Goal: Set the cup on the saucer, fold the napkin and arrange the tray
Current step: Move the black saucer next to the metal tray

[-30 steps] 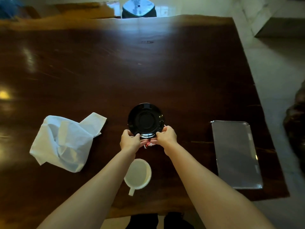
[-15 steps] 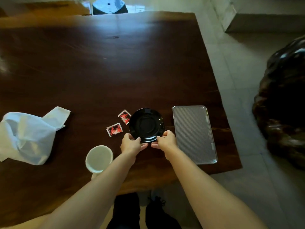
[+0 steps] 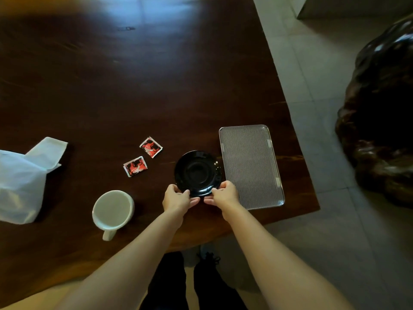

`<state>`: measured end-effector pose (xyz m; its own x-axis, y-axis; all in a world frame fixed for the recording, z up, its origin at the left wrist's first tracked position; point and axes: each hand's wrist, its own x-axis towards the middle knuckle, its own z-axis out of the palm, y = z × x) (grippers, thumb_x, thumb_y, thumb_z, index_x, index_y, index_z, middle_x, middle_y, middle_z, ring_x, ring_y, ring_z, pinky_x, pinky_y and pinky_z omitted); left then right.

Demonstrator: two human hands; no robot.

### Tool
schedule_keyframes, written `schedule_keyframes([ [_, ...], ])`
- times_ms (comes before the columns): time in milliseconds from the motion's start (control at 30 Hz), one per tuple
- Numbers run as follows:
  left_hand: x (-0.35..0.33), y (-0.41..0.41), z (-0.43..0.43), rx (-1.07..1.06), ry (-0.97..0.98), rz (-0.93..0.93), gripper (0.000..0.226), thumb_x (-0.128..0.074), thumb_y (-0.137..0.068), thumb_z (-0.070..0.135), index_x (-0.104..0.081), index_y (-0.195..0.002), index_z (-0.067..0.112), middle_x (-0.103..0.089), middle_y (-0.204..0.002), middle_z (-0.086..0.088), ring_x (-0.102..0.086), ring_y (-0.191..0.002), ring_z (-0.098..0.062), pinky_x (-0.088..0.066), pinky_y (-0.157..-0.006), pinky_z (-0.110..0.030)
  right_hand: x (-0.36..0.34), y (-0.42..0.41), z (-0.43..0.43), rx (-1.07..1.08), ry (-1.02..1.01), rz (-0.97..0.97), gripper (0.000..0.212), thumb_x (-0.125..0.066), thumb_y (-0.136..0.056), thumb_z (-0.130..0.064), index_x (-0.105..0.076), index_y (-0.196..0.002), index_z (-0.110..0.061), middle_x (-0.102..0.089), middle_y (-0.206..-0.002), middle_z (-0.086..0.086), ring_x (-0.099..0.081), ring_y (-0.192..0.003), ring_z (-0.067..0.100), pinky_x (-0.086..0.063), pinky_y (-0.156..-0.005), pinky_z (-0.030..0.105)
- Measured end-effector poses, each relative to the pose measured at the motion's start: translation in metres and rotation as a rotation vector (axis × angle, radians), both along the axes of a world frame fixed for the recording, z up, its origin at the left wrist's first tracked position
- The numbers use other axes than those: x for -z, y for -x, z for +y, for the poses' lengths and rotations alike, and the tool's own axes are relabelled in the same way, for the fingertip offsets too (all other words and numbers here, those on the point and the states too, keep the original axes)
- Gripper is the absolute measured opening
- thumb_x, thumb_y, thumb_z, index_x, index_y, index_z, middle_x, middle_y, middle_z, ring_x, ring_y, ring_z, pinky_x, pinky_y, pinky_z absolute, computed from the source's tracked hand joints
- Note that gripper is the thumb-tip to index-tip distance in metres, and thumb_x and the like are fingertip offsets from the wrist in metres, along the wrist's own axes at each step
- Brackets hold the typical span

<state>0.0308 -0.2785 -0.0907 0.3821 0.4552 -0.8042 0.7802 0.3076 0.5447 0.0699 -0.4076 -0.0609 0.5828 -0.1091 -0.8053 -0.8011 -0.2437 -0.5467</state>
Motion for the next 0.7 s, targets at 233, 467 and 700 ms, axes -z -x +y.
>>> schedule_keyframes([
  [233,0.011,0.004,-0.008,0.000,-0.021,0.011,0.035,-0.061,-0.097,0.006,-0.048,-0.129,0.012,-0.068,-0.090,-0.008,-0.076,-0.062,-0.015,-0.065,-0.065,-0.033,0.010,0.002,-0.005,-0.011,0.027,0.008,0.039,-0.053,-0.100,-0.005,-0.044,-0.138,-0.009,-0.063,-0.101,0.009,-0.074,-0.073,0.015,-0.060,-0.058,0.022],
  [467,0.013,0.007,-0.011,-0.014,-0.024,0.007,0.026,-0.059,-0.098,0.007,-0.047,-0.120,0.016,-0.071,-0.091,-0.010,-0.077,-0.063,-0.015,-0.065,-0.069,-0.034,0.016,0.006,-0.005,-0.020,0.070,-0.017,0.039,-0.054,-0.099,-0.006,-0.044,-0.137,-0.009,-0.068,-0.108,0.015,-0.074,-0.071,0.013,-0.059,-0.057,0.021],
  [700,0.009,0.008,-0.011,-0.010,-0.043,-0.011,0.019,-0.059,-0.099,0.008,-0.046,-0.109,0.019,-0.073,-0.088,-0.010,-0.076,-0.063,-0.014,-0.063,-0.066,-0.030,0.020,0.008,0.000,-0.025,0.119,-0.017,0.036,-0.056,-0.099,-0.007,-0.048,-0.134,-0.006,-0.068,-0.094,0.010,-0.072,-0.065,0.010,-0.059,-0.059,0.022],
])
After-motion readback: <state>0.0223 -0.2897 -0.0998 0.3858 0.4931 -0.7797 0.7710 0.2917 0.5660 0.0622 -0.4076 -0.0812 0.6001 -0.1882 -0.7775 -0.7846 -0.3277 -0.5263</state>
